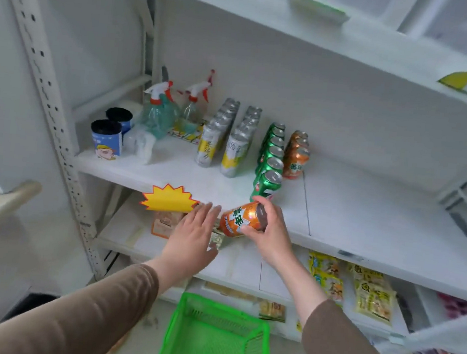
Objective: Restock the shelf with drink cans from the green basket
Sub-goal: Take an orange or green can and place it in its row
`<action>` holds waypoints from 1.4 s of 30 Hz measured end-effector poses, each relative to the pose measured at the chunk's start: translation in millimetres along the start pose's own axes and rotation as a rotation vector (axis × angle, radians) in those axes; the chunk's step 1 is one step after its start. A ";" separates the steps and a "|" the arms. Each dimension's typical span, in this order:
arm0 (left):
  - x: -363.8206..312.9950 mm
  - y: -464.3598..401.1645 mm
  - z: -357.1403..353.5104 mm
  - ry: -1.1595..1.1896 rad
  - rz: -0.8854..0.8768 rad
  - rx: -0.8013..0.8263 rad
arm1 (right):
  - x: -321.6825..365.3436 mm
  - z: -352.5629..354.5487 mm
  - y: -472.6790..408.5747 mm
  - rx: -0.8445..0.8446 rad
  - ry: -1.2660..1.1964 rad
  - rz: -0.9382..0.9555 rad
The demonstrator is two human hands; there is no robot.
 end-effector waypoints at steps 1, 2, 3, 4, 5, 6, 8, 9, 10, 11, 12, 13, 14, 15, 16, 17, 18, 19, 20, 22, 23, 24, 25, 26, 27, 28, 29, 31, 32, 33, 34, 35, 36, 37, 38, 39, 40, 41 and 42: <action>-15.2 -11.2 -0.5 -0.018 -0.023 0.000 | -5.5 17.6 -2.7 0.004 0.020 0.001; -30.3 -22.5 -2.0 -0.034 -0.044 0.006 | -12.3 34.4 -5.9 0.008 0.036 -0.004; -45.3 -32.7 -4.8 -0.045 -0.061 0.018 | -20.9 50.5 -9.2 0.011 0.046 -0.019; -59.6 -43.4 -8.0 -0.053 -0.071 0.027 | -30.7 66.3 -13.5 0.012 0.047 -0.041; -73.3 -53.2 -11.5 -0.055 -0.074 0.031 | -41.2 81.5 -18.3 0.009 0.043 -0.064; -86.2 -62.7 -14.8 -0.055 -0.072 0.030 | -51.4 95.8 -24.1 0.008 0.045 -0.083; -109.9 -80.5 -21.2 -0.055 -0.069 0.023 | -69.8 122.7 -38.8 0.021 0.070 -0.096; -120.0 -87.9 -24.3 -0.057 -0.068 0.019 | -76.8 134.2 -47.0 0.032 0.083 -0.093; -129.0 -94.8 -27.2 -0.059 -0.065 0.020 | -82.6 144.9 -55.6 0.047 0.090 -0.083; -137.2 -101.6 -29.9 -0.062 -0.057 0.025 | -87.5 154.5 -64.2 0.064 0.095 -0.070; -143.9 -108.8 -31.7 -0.069 -0.046 0.032 | -91.2 162.7 -73.2 0.079 0.103 -0.056; -149.1 -116.2 -33.0 -0.076 -0.031 0.039 | -94.4 169.9 -81.9 0.092 0.113 -0.042; -152.9 -123.5 -33.8 -0.081 -0.011 0.044 | -97.5 175.9 -90.8 0.102 0.120 -0.030; -155.7 -130.9 -34.2 -0.085 0.012 0.050 | -100.5 180.8 -99.8 0.110 0.123 -0.022; -157.8 -138.1 -34.7 -0.089 0.034 0.060 | -103.8 184.7 -108.4 0.119 0.125 -0.021; -159.3 -145.1 -35.1 -0.096 0.052 0.071 | -107.3 187.7 -116.4 0.128 0.129 -0.024; -160.4 -151.7 -35.6 -0.105 0.067 0.081 | -110.9 190.1 -124.3 0.137 0.132 -0.026; -161.0 -157.5 -36.2 -0.113 0.082 0.090 | -114.4 191.6 -131.6 0.147 0.135 -0.026; -161.3 -161.9 -37.3 -0.119 0.096 0.099 | -118.1 192.5 -137.9 0.157 0.135 -0.026; -161.5 -168.2 -39.8 -0.133 0.117 0.111 | -124.4 193.3 -148.7 0.169 0.130 -0.025; -161.4 -169.7 -41.4 -0.137 0.125 0.118 | -127.6 193.2 -153.1 0.173 0.127 -0.023; -160.9 -170.4 -43.4 -0.138 0.132 0.122 | -130.6 192.8 -157.2 0.179 0.124 -0.020; -160.1 -171.2 -45.3 -0.138 0.138 0.124 | -133.1 192.1 -161.0 0.188 0.123 -0.014; -159.4 -172.2 -46.9 -0.136 0.141 0.128 | -135.4 191.4 -164.7 0.203 0.125 -0.006; -158.8 -173.1 -48.4 -0.134 0.143 0.130 | -137.4 190.8 -168.3 0.220 0.133 0.002; -158.0 -174.6 -49.6 -0.131 0.143 0.131 | -138.8 190.3 -172.2 0.237 0.148 0.013; -157.2 -176.0 -50.7 -0.128 0.144 0.129 | -139.5 190.0 -176.0 0.251 0.173 0.028; -156.0 -179.1 -51.7 -0.120 0.144 0.125 | -139.2 189.5 -183.6 0.268 0.232 0.076; -155.5 -180.3 -52.1 -0.118 0.144 0.122 | -139.2 189.3 -187.0 0.272 0.254 0.097; -155.0 -181.9 -52.5 -0.118 0.144 0.121 | -139.6 188.9 -189.4 0.273 0.268 0.109; -154.6 -183.1 -53.4 -0.119 0.145 0.123 | -141.2 188.4 -190.4 0.268 0.263 0.108; -154.2 -184.1 -54.6 -0.119 0.146 0.127 | -143.9 187.8 -190.2 0.250 0.226 0.093; -153.7 -185.1 -55.7 -0.115 0.147 0.130 | -147.9 187.4 -189.0 0.213 0.154 0.068; -153.5 -186.0 -57.2 -0.110 0.149 0.132 | -153.0 186.8 -186.5 0.157 0.070 0.038; -153.4 -186.8 -58.7 -0.106 0.151 0.134 | -159.0 185.4 -183.2 0.096 0.000 0.005; -153.6 -187.5 -60.3 -0.104 0.152 0.135 | -164.6 182.4 -180.1 0.047 -0.040 -0.034; -153.8 -188.1 -62.0 -0.105 0.152 0.136 | -169.6 177.7 -178.3 0.022 -0.056 -0.078; -154.1 -188.9 -63.6 -0.103 0.150 0.138 | -174.0 172.4 -177.8 0.012 -0.065 -0.121; -154.4 -189.5 -65.0 -0.100 0.149 0.138 | -177.2 167.4 -178.6 0.001 -0.075 -0.157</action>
Point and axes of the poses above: each hand's wrist, its own y-axis away from the middle knuckle, its own z-axis out of the back of the hand, x = y × z, the point moved 5 cm from there along -y, towards the middle knuckle, and after that the axes turned 14 degrees about x, right-handed, at the moved point
